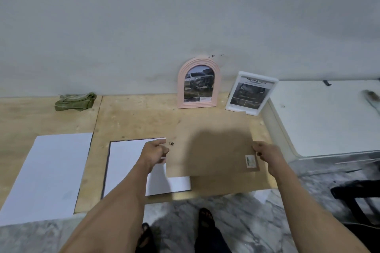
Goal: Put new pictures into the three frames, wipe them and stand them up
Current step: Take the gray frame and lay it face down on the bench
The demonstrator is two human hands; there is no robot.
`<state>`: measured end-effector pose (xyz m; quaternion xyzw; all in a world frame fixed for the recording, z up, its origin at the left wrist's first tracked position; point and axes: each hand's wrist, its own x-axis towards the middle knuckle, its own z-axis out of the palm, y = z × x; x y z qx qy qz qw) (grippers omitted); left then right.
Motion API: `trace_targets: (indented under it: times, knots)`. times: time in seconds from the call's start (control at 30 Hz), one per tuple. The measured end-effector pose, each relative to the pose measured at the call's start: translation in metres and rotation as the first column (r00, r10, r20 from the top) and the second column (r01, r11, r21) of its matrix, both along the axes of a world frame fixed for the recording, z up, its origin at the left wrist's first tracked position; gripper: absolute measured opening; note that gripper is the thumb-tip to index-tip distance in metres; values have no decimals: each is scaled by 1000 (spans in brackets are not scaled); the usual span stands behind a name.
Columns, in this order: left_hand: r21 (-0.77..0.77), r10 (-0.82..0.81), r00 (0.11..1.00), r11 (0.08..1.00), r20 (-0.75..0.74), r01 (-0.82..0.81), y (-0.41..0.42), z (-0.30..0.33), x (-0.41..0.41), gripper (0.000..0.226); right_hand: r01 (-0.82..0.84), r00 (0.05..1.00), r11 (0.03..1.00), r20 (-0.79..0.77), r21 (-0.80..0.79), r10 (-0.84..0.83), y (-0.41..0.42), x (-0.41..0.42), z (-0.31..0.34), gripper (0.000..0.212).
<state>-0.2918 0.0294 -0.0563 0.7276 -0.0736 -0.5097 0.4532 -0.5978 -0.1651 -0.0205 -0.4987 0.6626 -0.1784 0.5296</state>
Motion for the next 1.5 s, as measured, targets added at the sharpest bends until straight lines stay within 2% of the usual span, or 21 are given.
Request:
trace_targets:
  times: [0.1, 0.23, 0.33, 0.43, 0.6, 0.7, 0.83, 0.93, 1.03, 1.1, 1.27, 1.33, 1.4, 1.5]
  knots:
    - [7, 32, 999, 999, 17, -32, -28, -11, -41, 37, -6, 997, 1000, -75, -27, 4, -26, -39, -7, 16]
    - [42, 38, 997, 998, 65, -40, -51, -28, -86, 33, -30, 979, 997, -203, -71, 15, -44, -76, -32, 25]
    - [105, 31, 992, 993, 120, -44, -60, -46, -113, 31, -54, 952, 997, -303, -48, 37, -52, -96, -52, 26]
    - [156, 15, 984, 987, 177, -43, -62, -52, -129, 19, -99, 923, 995, -374, -13, 87, -56, -104, -66, 27]
    - [195, 0, 973, 980, 229, -46, -69, -59, -142, 33, -106, 909, 994, -403, 33, 110, -62, -108, -76, 30]
    - [249, -98, 956, 968, 276, 27, -72, -59, -147, 24, -119, 891, 992, -436, 49, 128, -64, -106, -77, 32]
    - [301, -217, 897, 948, 384, 101, -70, -53, -148, 26, -189, 863, 980, -465, 60, 195, -62, -95, -75, 29]
    - [323, -202, 889, 944, 410, 66, -65, -49, -138, 27, -238, 872, 969, -425, 68, 244, -60, -75, -72, 16]
    - [328, -183, 878, 944, 442, 31, -51, -42, -118, 28, -354, 884, 931, -293, 85, 363, -45, -39, -57, 9]
    - [340, -166, 871, 940, 463, -2, -35, -41, -100, 31, -479, 832, 874, -274, 83, 483, -29, -6, -49, 13]
    - [394, -90, 864, 910, 496, -131, 26, -34, -42, 41, -734, 624, 676, -328, 66, 709, 27, 92, -56, 28]
    - [417, -73, 861, 893, 503, -168, 52, -33, -15, 44, -781, 571, 619, -313, 75, 759, 53, 122, -58, 15]
    - [440, -90, 857, 882, 507, -168, 76, -35, 14, 48, -767, 585, 632, -283, 112, 760, 76, 143, -59, 5]
    - [473, -127, 875, 872, 468, -126, 102, -37, 55, 55, -696, 642, 692, -264, 192, 719, 100, 165, -68, 8]
